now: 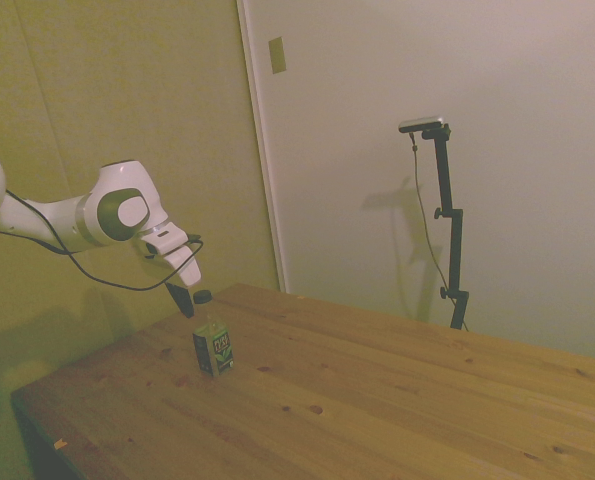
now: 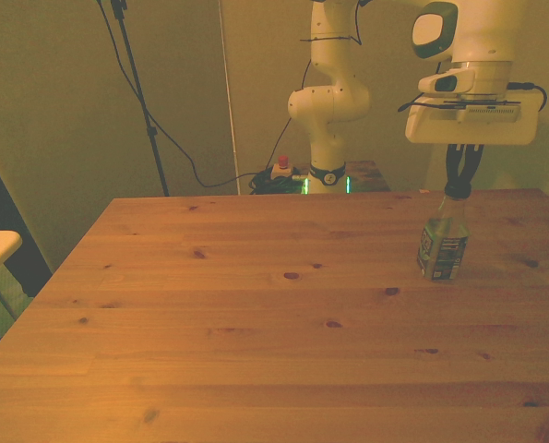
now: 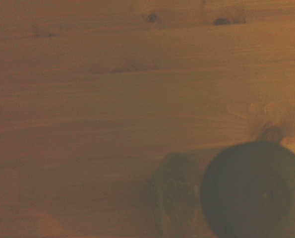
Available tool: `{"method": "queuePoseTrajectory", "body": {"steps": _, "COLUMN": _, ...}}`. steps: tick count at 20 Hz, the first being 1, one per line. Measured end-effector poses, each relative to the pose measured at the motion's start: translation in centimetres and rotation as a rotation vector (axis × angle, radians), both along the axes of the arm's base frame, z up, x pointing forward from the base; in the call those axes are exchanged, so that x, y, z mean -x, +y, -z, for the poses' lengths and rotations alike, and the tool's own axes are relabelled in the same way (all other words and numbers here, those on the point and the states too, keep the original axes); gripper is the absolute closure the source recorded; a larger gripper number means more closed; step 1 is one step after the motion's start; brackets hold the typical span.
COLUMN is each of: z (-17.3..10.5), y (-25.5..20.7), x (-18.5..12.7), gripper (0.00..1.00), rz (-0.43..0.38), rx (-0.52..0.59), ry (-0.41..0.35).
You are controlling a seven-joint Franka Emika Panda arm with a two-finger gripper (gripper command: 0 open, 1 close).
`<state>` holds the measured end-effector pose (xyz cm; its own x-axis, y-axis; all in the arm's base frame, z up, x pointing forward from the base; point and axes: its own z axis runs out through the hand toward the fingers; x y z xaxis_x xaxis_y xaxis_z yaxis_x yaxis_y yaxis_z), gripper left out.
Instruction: Knock down the bottle
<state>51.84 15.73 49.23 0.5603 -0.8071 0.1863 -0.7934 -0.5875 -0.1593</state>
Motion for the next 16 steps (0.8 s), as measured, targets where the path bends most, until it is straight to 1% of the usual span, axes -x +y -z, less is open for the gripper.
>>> {"method": "queuePoseTrajectory", "body": {"steps": 4, "z": -0.7, "y": -0.2, "x": -2.2, "gripper": 1.00, "rz": 0.029, "rx": 0.010, "ry": -0.024}}
{"method": "queuePoseTrajectory", "body": {"steps": 9, "z": -1.7, "y": -1.3, "x": -6.0, "gripper": 1.00, "rz": 0.074, "rx": 0.036, "ry": -0.042}}
{"method": "queuePoseTrajectory", "body": {"steps": 11, "z": -1.2, "y": -1.9, "x": -7.8, "gripper": 1.00, "rz": 0.096, "rx": 0.050, "ry": -0.040}}
{"method": "queuePoseTrajectory", "body": {"steps": 16, "z": 1.8, "y": -3.8, "x": -11.5, "gripper": 1.00, "rz": 0.147, "rx": 0.075, "ry": -0.023}}
